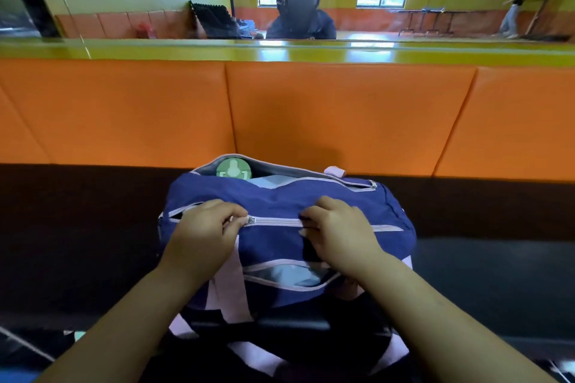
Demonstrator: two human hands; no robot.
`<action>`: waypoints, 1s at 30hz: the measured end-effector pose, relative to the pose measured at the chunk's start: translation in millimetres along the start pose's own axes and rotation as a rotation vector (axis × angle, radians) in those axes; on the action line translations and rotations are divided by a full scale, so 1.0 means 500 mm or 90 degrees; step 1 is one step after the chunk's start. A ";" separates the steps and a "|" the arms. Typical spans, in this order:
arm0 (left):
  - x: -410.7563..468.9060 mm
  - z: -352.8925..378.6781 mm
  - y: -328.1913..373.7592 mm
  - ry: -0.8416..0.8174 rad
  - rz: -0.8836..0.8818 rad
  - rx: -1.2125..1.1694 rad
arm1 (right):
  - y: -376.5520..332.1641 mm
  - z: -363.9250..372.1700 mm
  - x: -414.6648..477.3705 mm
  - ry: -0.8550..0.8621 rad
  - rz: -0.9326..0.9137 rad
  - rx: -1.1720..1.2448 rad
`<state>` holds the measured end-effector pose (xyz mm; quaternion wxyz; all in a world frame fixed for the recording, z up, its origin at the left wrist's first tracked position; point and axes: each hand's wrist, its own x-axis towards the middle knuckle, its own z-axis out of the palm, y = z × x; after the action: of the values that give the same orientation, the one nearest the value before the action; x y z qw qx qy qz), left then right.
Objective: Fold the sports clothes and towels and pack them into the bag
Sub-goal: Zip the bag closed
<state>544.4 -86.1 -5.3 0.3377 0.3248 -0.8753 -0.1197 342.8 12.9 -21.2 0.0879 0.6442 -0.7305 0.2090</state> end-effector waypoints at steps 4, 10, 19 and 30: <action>-0.001 0.003 -0.009 0.025 0.024 0.004 | -0.059 0.012 0.036 -0.038 -0.036 -0.013; -0.031 -0.072 -0.084 0.111 -0.069 0.057 | -0.047 0.028 0.029 -0.033 0.062 0.008; -0.060 -0.102 -0.133 0.099 -0.168 0.075 | -0.055 0.038 0.025 -0.031 0.054 -0.008; 0.079 -0.047 -0.045 0.008 -0.031 0.154 | 0.050 -0.032 0.026 -0.067 0.040 0.102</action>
<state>548.8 -128.8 22.5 0.2988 0.3853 -0.8728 -0.0193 314.0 9.7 -6.5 -0.0089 0.6359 -0.7350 0.2351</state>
